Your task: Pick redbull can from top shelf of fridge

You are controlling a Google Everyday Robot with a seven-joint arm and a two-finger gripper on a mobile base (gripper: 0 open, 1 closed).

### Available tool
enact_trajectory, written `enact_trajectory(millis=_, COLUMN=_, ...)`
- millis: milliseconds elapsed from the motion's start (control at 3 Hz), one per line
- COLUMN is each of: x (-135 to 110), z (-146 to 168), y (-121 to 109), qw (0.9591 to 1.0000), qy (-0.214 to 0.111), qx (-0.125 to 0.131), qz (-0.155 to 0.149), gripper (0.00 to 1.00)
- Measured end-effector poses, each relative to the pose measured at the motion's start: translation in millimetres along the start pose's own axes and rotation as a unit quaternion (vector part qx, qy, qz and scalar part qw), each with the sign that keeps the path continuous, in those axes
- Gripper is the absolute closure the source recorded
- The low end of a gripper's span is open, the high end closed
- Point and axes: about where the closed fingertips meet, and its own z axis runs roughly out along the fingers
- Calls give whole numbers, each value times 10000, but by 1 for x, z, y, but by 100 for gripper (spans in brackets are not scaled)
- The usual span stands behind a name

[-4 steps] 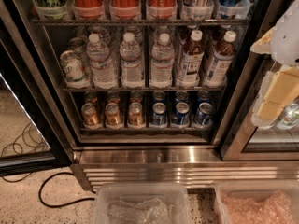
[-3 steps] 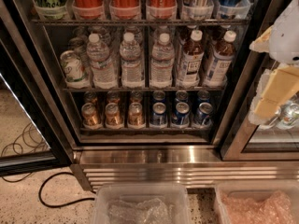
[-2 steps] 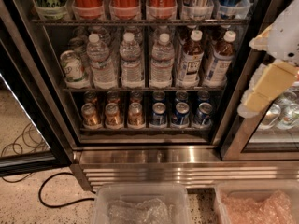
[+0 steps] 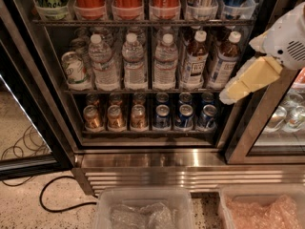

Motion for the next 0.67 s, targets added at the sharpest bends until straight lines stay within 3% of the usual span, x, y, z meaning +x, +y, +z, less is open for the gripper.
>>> enact_trajectory(millis=333, x=-11, z=10, y=-10, qw=9989, qy=-375, qx=89, qz=273, gripper=0)
enact_trajectory(millis=667, x=-22, z=12, y=-21, qw=9953, qy=-710, qx=349, qz=551, gripper=0)
